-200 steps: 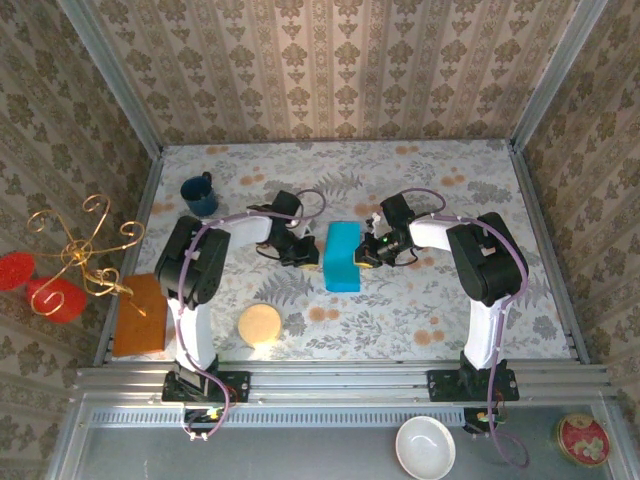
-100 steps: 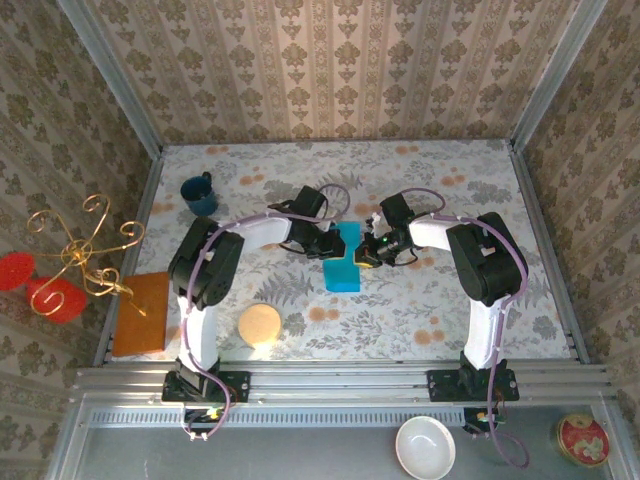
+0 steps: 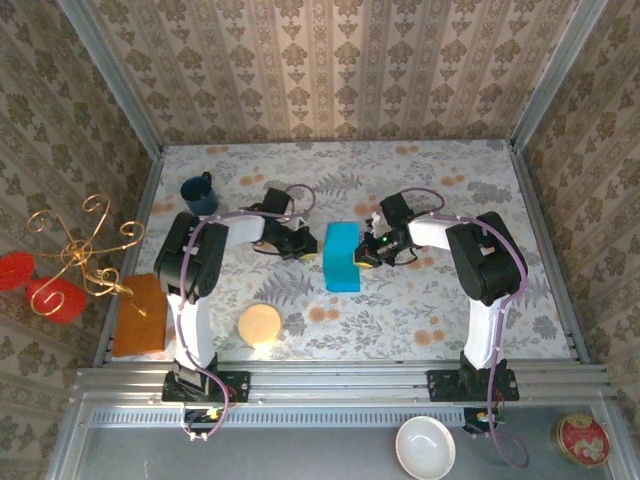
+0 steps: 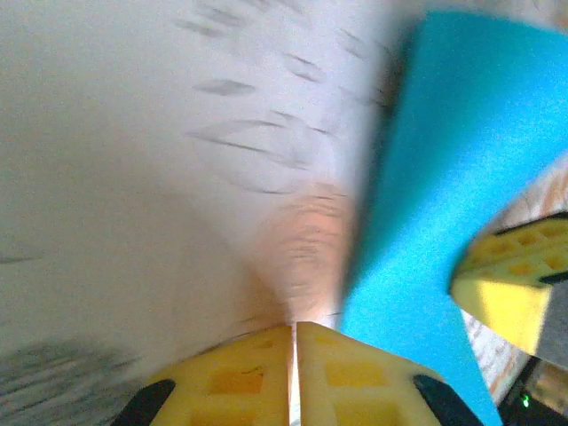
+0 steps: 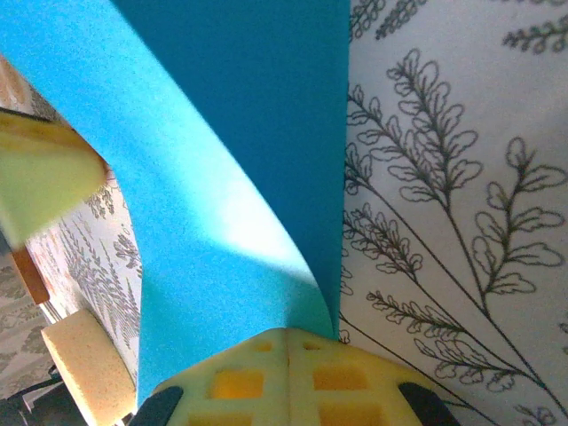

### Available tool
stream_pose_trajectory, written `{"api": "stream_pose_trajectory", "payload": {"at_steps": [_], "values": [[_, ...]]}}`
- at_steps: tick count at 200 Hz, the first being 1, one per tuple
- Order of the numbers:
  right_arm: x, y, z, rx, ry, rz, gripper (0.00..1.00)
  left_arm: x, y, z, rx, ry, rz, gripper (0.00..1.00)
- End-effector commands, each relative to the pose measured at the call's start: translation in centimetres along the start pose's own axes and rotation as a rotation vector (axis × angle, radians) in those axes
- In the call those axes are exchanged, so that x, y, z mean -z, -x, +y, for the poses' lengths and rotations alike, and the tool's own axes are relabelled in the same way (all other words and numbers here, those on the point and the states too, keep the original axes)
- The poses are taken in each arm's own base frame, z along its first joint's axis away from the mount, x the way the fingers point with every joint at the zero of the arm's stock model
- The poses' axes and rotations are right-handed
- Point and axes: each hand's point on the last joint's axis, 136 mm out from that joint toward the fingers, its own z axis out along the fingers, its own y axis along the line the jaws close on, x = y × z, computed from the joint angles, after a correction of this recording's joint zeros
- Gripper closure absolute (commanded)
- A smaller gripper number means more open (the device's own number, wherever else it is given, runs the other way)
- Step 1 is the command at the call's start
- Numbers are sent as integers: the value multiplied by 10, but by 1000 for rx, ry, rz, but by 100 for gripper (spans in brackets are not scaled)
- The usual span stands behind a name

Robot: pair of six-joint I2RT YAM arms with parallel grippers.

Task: Fold a paper plane with a square sheet of paper (pick it up from the middle)
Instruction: First fold the square sheet of paper in half at the center of the table.

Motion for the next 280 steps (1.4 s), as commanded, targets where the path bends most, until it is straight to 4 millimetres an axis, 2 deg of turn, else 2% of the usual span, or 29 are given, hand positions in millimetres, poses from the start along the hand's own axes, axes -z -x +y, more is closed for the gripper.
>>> {"api": "stream_pose_trajectory", "payload": {"at_steps": [1,19,23,39,51,78,108,148,156,173,186,206,223,230,237,254,280], "values": [[-19,-64,-110,-180,-410,165,97,17,2,2,-16,55,-26,89],[-18,-63,-109,-180,-406,161,97,17,9,-32,-71,-9,-47,89],[-19,-63,-108,-179,-405,162,97,11,4,-46,-98,-27,-33,88],[-19,-62,-108,-180,-402,160,97,-5,2,-74,-131,-85,-18,88],[-19,-63,-108,-180,-400,162,97,-19,0,-84,-137,-106,8,88],[-19,-64,-109,-181,-402,166,97,-44,0,-76,-100,-83,52,88],[-19,-65,-111,-176,-411,169,97,-49,3,-51,-53,-42,67,88],[-14,-65,-121,-176,-472,163,97,-29,12,-9,4,-6,35,88],[-14,-66,-123,-176,-481,165,97,-16,22,6,31,3,5,88],[-14,-66,-125,-177,-491,165,97,0,30,14,39,5,-23,88],[-13,-66,-125,-176,-493,163,97,9,35,9,24,1,-40,89],[-14,-64,-123,-175,-485,162,97,14,40,-20,-35,-38,-63,88],[-14,-63,-120,-175,-475,159,97,5,34,-54,-74,-128,-45,88],[-14,-63,-120,-175,-473,160,97,3,37,-60,-66,-156,-46,88],[-15,-63,-120,-176,-472,160,97,-9,29,-74,-86,-179,-21,88],[-15,-64,-121,-178,-472,160,97,-25,26,-81,-90,-185,10,88],[-16,-65,-122,-178,-471,162,97,-42,28,-70,-69,-139,40,88]]}}
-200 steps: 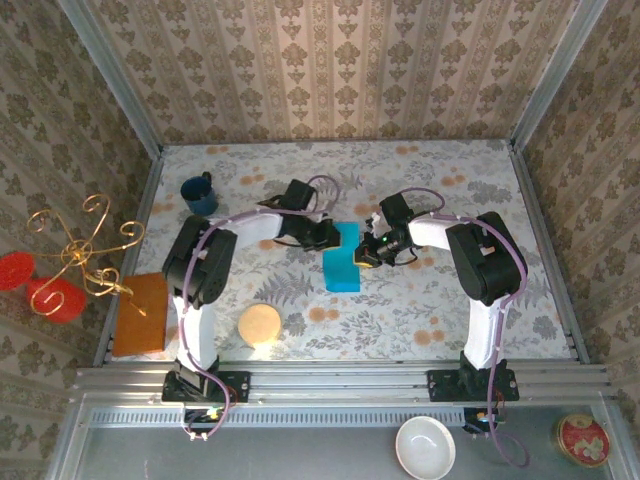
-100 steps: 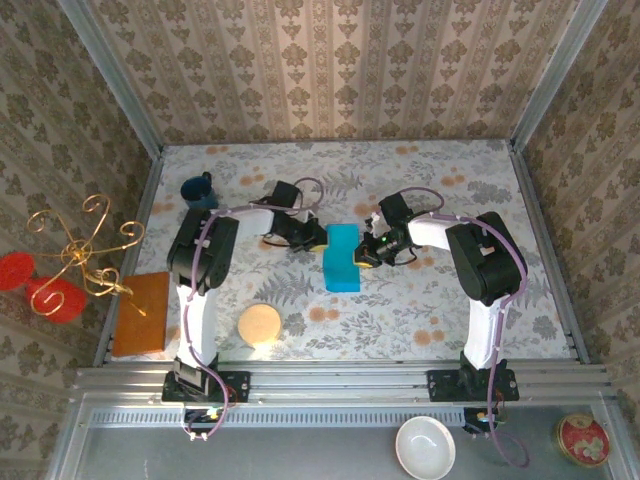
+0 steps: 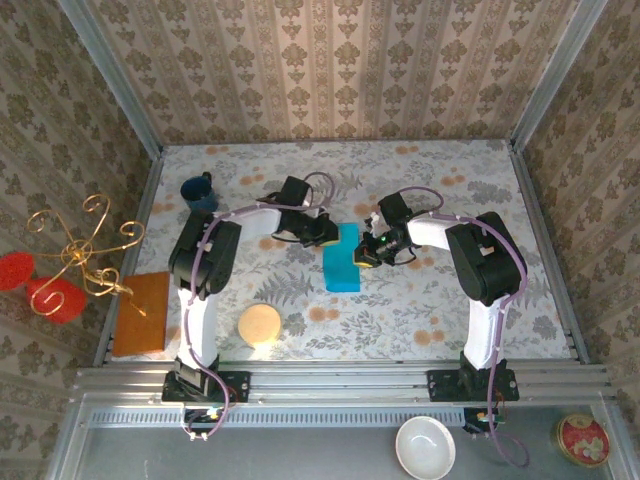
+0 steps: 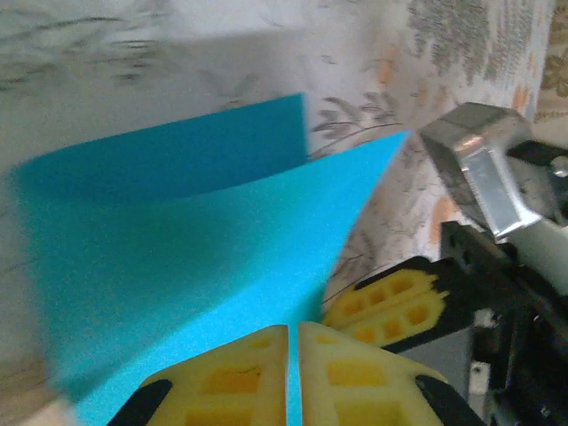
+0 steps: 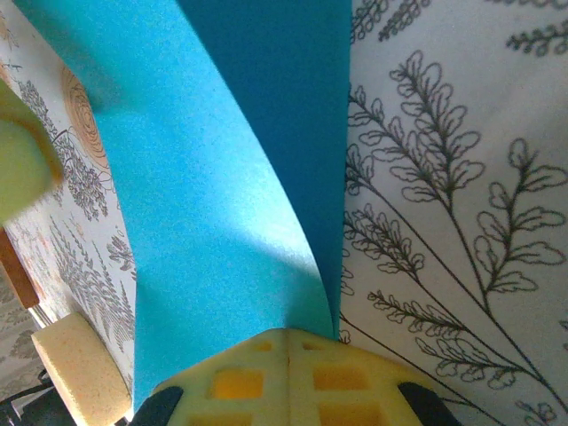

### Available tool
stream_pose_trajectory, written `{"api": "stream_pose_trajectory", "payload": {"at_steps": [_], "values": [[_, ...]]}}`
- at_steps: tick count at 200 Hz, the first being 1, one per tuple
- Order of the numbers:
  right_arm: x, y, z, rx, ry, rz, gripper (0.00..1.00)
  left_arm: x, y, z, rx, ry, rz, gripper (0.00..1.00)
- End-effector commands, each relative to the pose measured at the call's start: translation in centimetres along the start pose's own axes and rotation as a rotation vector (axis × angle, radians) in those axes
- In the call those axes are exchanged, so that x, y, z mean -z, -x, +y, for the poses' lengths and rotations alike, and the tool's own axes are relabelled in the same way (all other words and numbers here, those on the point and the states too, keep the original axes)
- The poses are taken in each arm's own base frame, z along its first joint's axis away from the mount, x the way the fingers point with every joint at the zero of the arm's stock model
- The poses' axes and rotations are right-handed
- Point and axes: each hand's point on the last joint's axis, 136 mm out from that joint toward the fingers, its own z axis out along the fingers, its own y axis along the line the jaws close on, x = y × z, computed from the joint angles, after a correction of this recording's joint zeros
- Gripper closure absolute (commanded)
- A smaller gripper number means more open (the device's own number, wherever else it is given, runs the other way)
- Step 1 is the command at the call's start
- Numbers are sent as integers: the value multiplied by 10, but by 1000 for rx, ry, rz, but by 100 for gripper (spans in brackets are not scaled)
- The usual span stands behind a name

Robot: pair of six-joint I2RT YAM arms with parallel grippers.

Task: Fold a paper plane with a square sheet of paper (pick it up from the middle)
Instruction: First fold the square sheet of paper in half at the center of the table.

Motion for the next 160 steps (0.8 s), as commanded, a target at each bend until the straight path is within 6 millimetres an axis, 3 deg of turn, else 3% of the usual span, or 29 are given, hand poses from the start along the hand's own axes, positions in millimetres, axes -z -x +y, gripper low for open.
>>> {"api": "stream_pose_trajectory", "payload": {"at_steps": [1,51,70,93,106,121,160], "values": [[-19,-66,-119,-175,-444,168,97,-8,9,15,47,14,12,88],[-17,-68,-125,-168,-479,168,97,0,20,58,87,75,-18,88],[-16,-67,-126,-173,-490,164,97,20,29,91,140,125,-55,88],[-14,-67,-126,-170,-494,161,97,41,37,109,160,185,-94,88],[-14,-67,-126,-168,-494,162,97,53,43,102,143,180,-118,88],[-14,-67,-125,-169,-488,163,97,58,48,79,97,154,-133,88],[-15,-67,-125,-175,-483,163,97,30,36,23,6,103,-93,88]]}}
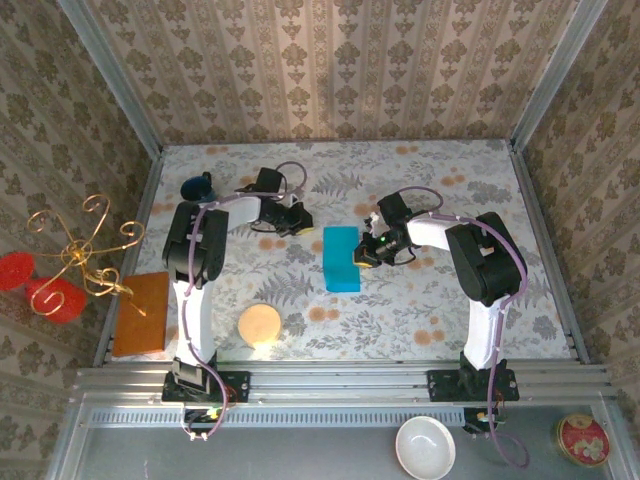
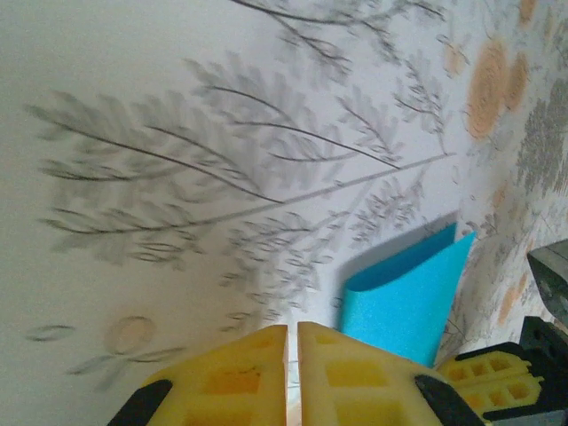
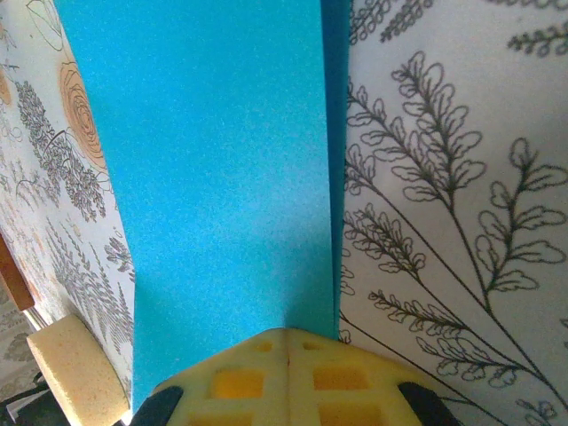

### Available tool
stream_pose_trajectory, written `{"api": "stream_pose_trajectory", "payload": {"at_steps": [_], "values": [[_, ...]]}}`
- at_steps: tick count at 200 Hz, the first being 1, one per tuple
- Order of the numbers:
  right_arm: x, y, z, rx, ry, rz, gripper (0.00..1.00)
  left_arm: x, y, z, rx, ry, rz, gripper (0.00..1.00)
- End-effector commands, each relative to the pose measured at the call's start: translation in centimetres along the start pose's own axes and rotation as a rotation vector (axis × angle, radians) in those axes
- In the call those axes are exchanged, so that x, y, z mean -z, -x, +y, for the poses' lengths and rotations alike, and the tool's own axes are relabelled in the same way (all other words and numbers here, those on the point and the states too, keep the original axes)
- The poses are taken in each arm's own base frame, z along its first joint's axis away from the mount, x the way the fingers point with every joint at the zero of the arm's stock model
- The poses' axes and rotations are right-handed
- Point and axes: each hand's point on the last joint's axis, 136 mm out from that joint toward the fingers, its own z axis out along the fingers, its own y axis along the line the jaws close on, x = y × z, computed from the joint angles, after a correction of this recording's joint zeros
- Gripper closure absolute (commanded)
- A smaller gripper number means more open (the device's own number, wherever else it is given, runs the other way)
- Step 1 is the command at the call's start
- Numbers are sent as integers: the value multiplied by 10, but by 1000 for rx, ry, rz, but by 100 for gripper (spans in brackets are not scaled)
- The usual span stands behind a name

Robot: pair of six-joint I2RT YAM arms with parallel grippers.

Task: Fold a paper plane with a square sheet of paper (pick it up from the middle)
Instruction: First fold the square sheet of paper in half at the center of the table.

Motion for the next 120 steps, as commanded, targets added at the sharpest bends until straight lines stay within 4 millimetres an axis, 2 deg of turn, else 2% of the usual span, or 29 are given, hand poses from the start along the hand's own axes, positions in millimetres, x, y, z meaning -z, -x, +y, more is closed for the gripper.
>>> {"api": "stream_pose_trajectory", "payload": {"at_steps": [1,19,48,74,107,112,120], "values": [[-17,-68,-123,-172,-473,169,97,-7,-15,-45,-95,-20,14,88],[-17,-68,-124,-175,-472,170,97,-23,-23,-56,-107,-32,26,88],[-17,-68,-124,-173,-473,170,97,-41,-25,-50,-90,-13,52,89],[-17,-69,-125,-175,-477,170,97,-42,-18,-29,-69,56,47,89],[-18,-68,-126,-180,-481,169,98,-38,-8,8,-14,110,26,89],[-18,-69,-126,-181,-481,169,98,-31,1,20,13,120,6,89],[-17,-68,-125,-181,-480,166,98,-27,5,28,28,128,-1,89]]}}
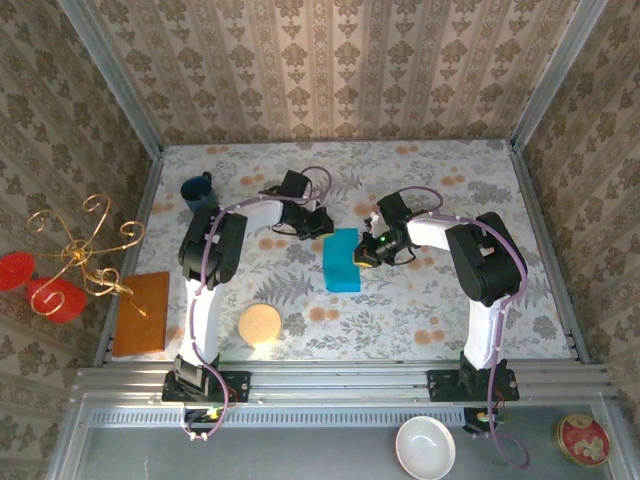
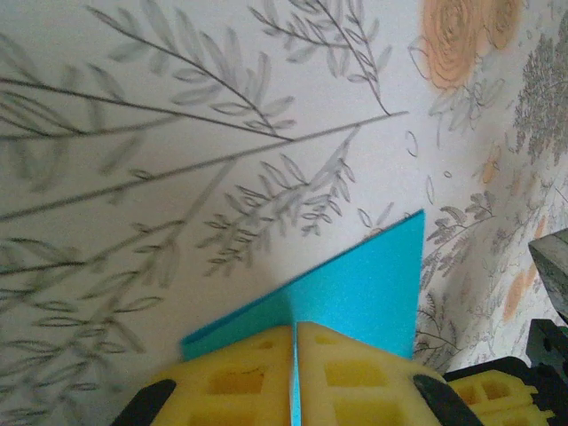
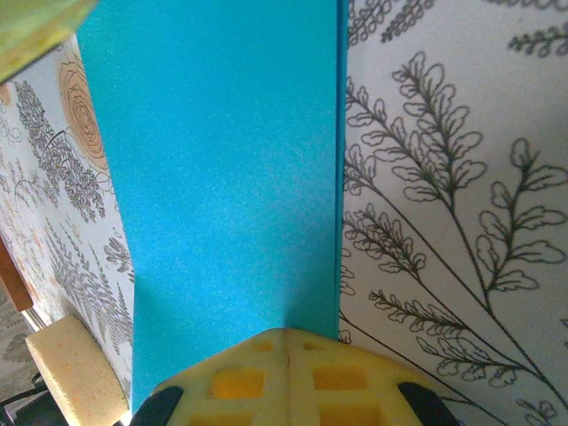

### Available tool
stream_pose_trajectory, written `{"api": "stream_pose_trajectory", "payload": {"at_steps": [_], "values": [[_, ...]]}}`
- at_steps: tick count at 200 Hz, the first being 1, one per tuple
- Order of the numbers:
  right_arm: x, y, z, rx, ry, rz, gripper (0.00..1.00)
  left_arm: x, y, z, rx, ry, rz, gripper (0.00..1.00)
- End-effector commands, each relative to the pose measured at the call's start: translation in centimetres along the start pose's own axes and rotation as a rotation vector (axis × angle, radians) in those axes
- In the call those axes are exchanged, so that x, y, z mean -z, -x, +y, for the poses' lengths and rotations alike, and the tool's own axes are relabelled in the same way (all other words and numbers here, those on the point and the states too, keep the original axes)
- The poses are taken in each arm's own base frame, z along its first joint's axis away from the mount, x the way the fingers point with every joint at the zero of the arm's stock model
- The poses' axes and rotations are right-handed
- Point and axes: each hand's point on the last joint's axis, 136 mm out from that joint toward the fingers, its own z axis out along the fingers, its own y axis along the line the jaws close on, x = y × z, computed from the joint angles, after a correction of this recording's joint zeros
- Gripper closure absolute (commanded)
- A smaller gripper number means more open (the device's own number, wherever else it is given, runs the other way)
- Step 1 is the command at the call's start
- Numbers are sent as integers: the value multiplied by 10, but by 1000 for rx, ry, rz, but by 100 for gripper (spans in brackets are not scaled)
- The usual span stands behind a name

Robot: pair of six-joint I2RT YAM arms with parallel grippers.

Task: Fold a paper plane with a square sheet of paper (pick it up from the middle)
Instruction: First fold the square sheet of paper in half at the center of the table.

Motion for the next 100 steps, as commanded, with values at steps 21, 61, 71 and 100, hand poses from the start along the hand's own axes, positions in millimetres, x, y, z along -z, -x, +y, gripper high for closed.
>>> {"api": "stream_pose_trajectory", "payload": {"at_steps": [21,61,71,100], "values": [[-17,-67,-124,-182,-476,164,98,19,25,57,77,121,-55,89],[-16,-66,-122,-181,-472,159,98,46,38,21,-4,111,-88,88],[-16,-66,-122,-179,-471,158,98,49,31,4,-24,87,-85,88],[-16,-65,-121,-177,-467,154,98,42,-16,-43,-46,-7,-35,88]]}}
